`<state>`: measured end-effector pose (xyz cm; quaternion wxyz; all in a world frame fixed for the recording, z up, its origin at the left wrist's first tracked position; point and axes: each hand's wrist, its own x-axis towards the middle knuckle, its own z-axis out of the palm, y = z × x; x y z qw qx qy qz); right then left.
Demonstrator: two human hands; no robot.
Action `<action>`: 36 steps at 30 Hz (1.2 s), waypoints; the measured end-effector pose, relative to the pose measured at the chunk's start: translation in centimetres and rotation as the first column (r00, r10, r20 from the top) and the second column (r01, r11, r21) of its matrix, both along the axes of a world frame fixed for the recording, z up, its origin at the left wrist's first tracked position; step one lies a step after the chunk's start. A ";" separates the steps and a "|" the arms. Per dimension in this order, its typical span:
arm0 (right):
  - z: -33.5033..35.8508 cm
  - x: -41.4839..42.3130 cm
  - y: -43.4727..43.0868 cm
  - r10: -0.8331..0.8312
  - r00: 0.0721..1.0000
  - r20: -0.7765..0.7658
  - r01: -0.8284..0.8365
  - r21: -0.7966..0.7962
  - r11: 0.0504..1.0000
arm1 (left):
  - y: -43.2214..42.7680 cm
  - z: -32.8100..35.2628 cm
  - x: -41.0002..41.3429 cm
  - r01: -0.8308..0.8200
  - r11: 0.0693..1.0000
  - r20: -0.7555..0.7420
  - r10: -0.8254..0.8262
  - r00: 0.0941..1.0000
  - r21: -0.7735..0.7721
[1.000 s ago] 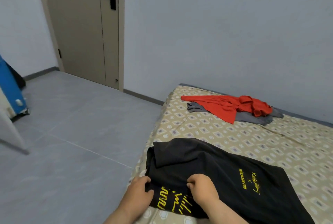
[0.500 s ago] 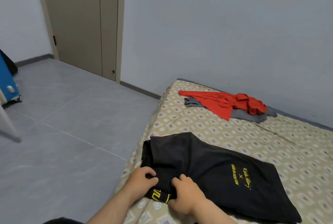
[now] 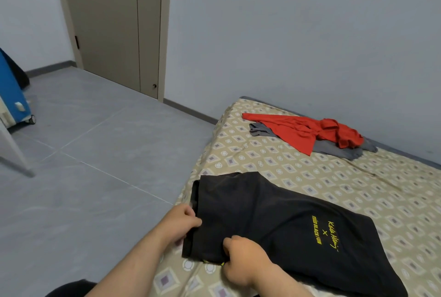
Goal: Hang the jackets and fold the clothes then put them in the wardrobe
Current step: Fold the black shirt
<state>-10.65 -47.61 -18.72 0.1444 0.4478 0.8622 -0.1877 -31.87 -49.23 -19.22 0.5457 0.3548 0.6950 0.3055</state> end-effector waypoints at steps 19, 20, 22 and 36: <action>-1.0 -2.5 -1.1 0.354 0.924 -0.143 -0.333 0.153 0.930 | 5.5 -0.8 0.9 -0.511 0.817 0.073 0.511 0.856 0.269; -1.1 -2.5 -1.1 0.351 0.926 -0.143 -0.332 0.140 0.933 | 5.4 -1.1 0.9 -0.529 0.817 0.079 0.526 0.847 0.230; -1.1 -2.5 -1.1 0.322 0.931 -0.171 -0.301 0.138 0.943 | 4.8 -1.8 1.2 -0.516 0.849 0.118 0.504 0.855 0.116; -0.7 -0.4 0.9 -0.326 0.814 -0.481 0.388 0.032 0.921 | 4.0 -0.8 2.7 -0.280 0.960 0.495 0.231 0.837 0.026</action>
